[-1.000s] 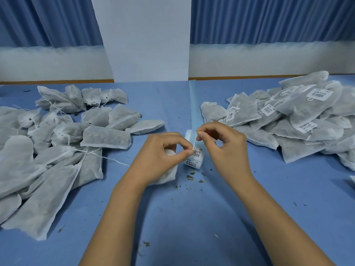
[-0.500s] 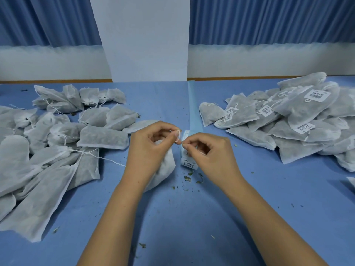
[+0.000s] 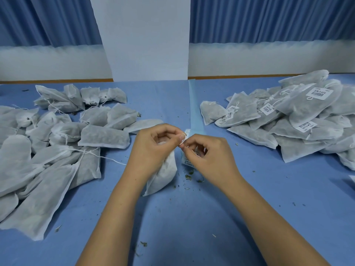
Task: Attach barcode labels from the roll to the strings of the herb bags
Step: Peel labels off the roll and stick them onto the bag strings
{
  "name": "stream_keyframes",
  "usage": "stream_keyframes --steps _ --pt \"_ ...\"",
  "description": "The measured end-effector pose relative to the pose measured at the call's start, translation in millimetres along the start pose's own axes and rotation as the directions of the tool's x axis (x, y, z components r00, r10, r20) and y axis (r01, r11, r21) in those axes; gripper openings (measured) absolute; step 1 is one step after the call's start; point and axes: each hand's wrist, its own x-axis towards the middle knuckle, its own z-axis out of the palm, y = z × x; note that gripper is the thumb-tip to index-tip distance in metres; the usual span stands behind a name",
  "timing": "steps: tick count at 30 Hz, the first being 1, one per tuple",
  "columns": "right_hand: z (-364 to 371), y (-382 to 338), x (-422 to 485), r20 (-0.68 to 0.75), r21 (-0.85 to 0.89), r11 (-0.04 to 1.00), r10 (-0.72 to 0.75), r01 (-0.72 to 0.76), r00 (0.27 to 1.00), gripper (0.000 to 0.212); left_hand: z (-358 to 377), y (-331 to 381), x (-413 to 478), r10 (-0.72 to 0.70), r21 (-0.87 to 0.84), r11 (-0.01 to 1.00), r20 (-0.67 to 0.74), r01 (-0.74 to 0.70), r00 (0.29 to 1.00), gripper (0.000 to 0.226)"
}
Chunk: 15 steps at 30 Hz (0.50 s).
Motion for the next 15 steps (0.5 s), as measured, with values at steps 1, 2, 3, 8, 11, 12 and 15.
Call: stream_keyframes --steps 1,2,3,8,11,12,15 --pt "-0.1 -1.1 -0.2 -0.014 -0.058 0.998 -0.032 0.031 0.999 0.010 0.3 -0.2 -0.3 0.004 0.004 1.000 -0.003 -0.004 1.000 0.022" --pt "-0.7 -2.1 0.1 -0.036 -0.089 0.995 -0.058 0.054 0.998 0.011 0.4 -0.5 -0.4 0.007 0.007 1.000 -0.008 -0.007 1.000 0.023" --pt "-1.7 -3.1 0.6 -0.063 -0.079 0.995 -0.065 0.060 0.996 0.013 0.1 -0.9 -0.3 0.010 0.011 1.000 -0.014 -0.009 1.000 0.023" --pt "-5.1 -10.3 1.4 -0.121 0.175 0.984 -0.025 0.046 0.992 0.013 0.8 -3.3 0.2 0.013 0.066 0.998 -0.026 -0.011 1.000 0.024" --pt "-4.5 -10.6 1.2 -0.087 0.253 0.967 0.008 0.015 0.996 0.010 1.0 -4.0 0.0 0.017 0.081 0.997 -0.020 -0.015 1.000 0.023" --pt "-4.3 -9.7 1.5 -0.069 0.269 0.963 0.028 -0.008 0.997 0.011 1.0 -3.6 0.0 0.018 0.076 0.997 -0.014 -0.017 1.000 0.023" --pt "-3.5 -7.9 1.9 -0.033 0.283 0.959 0.037 -0.026 0.999 0.011 1.2 -0.9 0.2 -0.014 0.043 0.999 0.010 0.013 1.000 0.022"
